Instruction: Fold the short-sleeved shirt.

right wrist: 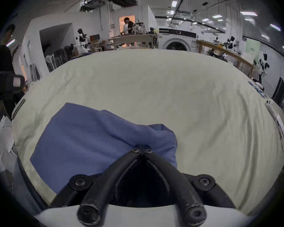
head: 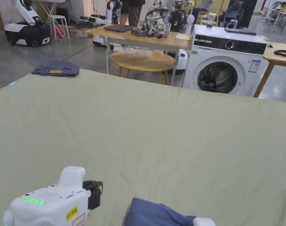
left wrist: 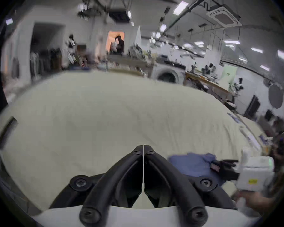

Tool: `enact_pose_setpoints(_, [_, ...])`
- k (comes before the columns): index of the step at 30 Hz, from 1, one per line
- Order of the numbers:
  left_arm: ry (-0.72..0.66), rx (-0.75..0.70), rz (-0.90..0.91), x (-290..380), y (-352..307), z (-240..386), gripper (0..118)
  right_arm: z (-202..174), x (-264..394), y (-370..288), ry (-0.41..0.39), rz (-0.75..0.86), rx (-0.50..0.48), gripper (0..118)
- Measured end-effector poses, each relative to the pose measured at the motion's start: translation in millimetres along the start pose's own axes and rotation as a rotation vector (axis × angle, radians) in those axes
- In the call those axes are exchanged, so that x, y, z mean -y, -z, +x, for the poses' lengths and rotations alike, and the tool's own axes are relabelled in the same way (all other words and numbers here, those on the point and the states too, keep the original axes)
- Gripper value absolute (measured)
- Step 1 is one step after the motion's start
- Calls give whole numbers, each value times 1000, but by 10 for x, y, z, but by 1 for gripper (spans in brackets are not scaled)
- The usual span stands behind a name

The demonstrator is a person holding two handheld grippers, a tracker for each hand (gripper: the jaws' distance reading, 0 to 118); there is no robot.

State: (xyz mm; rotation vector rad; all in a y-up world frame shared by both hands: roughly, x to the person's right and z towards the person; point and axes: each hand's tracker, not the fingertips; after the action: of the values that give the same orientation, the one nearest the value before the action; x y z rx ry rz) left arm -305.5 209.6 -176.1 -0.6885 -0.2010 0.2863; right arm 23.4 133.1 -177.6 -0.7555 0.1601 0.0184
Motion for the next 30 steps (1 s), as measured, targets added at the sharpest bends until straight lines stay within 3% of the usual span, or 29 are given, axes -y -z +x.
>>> enact_pose_setpoints(3, [-108, 211, -205, 12, 287, -165, 2, 17, -2, -6, -2, -1, -7, 0])
enact_pose_setpoints(7, [-227, 408, -368, 105, 671, -302, 89, 35, -5, -5, -2, -3, -16, 0])
enact_pose_setpoints(8, [-251, 456, -398, 132, 745, -323, 92, 38, -6, -7, -2, -3, -18, 0])
enact_pose_setpoints(16, [-492, 731, -565, 413, 1337, -311, 90, 52, 1, -3, 1, -1, -23, 0])
enact_pose_setpoints(18, [-523, 782, -558, 436, 1412, -274, 72, 57, 5, -6, 2, 1, -24, 0])
enact_pose_setpoints(19, [-498, 757, -561, 448, 1440, -246, 48, 60, 4, -7, 3, 1, -24, 0])
enact_pose_setpoints(21, [-415, 681, -572, 482, 1473, -227, 34, 72, 2, -8, 7, -1, -26, 0])
enact_pose_setpoints(24, [-534, 748, -556, 555, 1464, -328, 26, 92, 5, -30, 14, 4, -38, 0])
enact_pose_setpoints(30, [-487, 733, -528, 542, 1409, -327, 21, 37, 35, -81, -35, 39, -24, 0])
